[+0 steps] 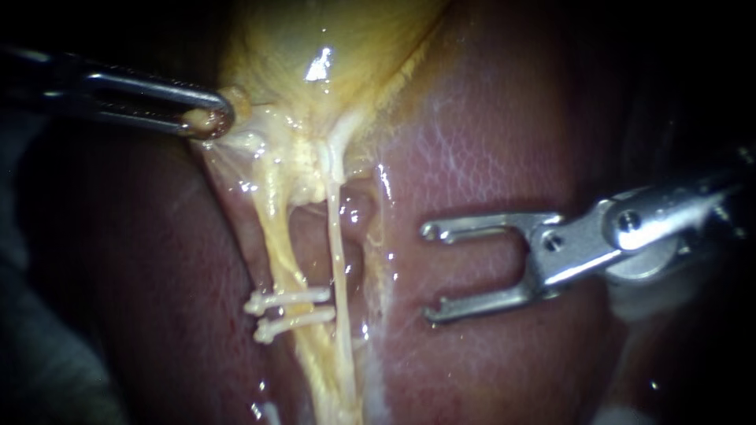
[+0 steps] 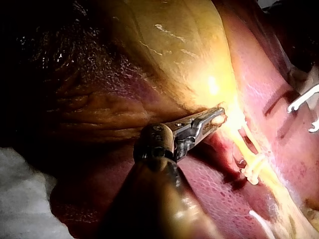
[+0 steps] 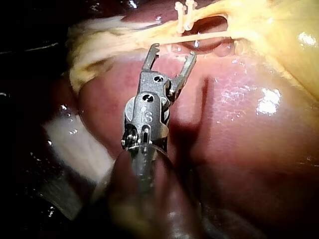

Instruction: Going back second clip left tube

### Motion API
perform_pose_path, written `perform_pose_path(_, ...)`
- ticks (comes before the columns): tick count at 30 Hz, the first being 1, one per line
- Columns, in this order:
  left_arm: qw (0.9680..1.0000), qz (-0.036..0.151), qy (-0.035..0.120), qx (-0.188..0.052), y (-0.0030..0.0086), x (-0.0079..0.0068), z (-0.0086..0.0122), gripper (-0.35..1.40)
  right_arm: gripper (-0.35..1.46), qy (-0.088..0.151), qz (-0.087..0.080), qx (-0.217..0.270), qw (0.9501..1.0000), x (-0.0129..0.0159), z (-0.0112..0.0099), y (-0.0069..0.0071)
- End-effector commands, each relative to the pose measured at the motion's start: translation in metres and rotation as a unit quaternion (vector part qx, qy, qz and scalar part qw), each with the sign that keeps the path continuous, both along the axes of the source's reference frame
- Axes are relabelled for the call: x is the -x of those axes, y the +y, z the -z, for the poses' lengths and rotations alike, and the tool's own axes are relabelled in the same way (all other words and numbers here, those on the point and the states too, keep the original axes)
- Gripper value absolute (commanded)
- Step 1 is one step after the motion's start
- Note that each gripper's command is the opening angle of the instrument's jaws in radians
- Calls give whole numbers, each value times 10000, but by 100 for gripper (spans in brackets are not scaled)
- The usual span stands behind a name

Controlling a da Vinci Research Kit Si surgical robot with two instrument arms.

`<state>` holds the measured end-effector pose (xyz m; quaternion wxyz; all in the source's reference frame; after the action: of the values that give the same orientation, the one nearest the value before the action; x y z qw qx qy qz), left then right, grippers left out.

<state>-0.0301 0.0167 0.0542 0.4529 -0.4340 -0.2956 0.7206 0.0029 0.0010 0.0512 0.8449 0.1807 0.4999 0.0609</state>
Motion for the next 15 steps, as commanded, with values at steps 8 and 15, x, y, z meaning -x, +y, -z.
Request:
perform_pose_path(8, 10000, 40, 42, 74, -2, 12, -16, -35, 49, -42, -61, 58, 10000, 10, 4, 15)
perform_pose_path(15, 9999, -10, 23, 111, -9, 34, -48, -35, 50, -22, -57, 74, 10000, 11, 7, 16)
